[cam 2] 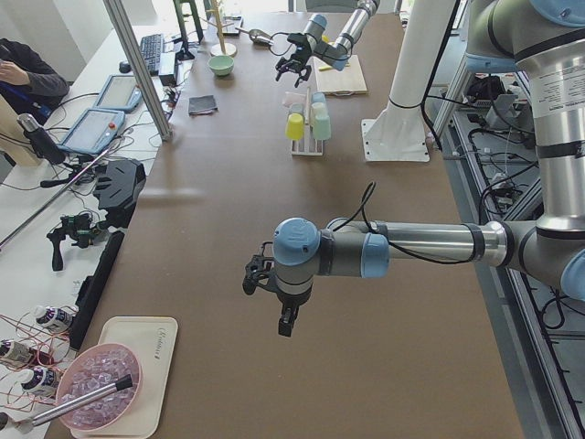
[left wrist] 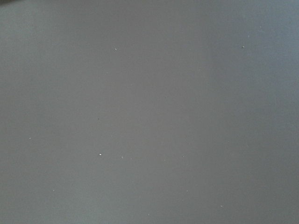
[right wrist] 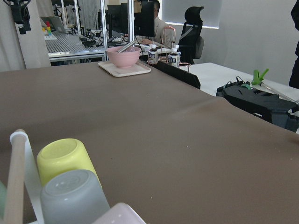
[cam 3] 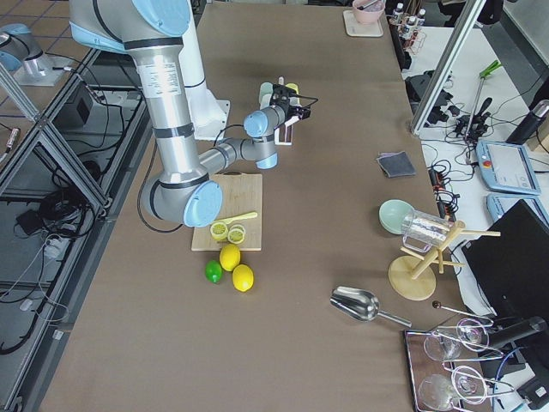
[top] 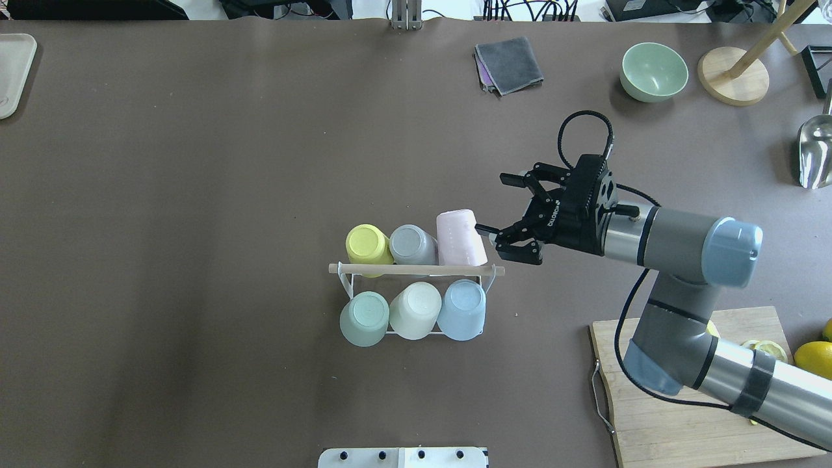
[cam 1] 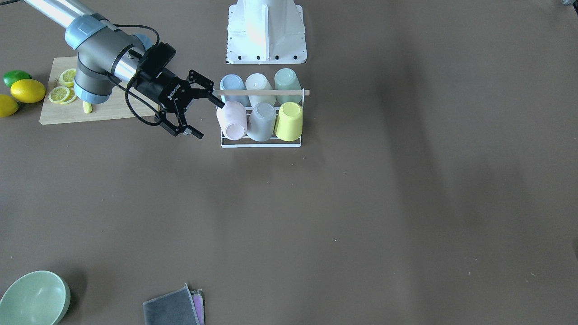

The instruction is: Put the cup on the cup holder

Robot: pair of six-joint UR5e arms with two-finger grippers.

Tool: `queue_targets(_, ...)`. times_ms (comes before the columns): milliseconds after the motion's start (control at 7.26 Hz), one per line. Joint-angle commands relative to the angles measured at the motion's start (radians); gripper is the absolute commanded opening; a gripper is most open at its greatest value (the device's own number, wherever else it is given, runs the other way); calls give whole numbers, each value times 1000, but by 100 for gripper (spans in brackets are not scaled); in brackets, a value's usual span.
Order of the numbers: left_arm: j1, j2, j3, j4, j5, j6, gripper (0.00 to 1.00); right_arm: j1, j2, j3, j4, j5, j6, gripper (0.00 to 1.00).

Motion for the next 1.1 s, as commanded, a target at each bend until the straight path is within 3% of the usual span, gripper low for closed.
queue_targets(0, -1, 0, 4, -3, 1, 0, 99, 168, -8, 18, -178, 336, 139, 100)
queue_targets(276, -1, 0, 6, -5, 3, 0, 99, 292, -65, 24, -308, 526, 274, 100)
queue_targets(413, -1, 0, 7, -5, 4, 0, 99, 349, -129, 23, -374, 579, 328, 100)
queue_targets(689, -1, -3, 9, -5, 4, -2, 99, 490, -189, 26, -666, 674, 329, 100)
queue_targets(827, -1, -3, 9, -5, 4, -2, 99, 544, -191, 23, -862, 675, 300, 100)
queue_targets(964, -1, -3, 9, -5, 4, -2, 99, 567, -208, 24, -973, 659, 271, 100)
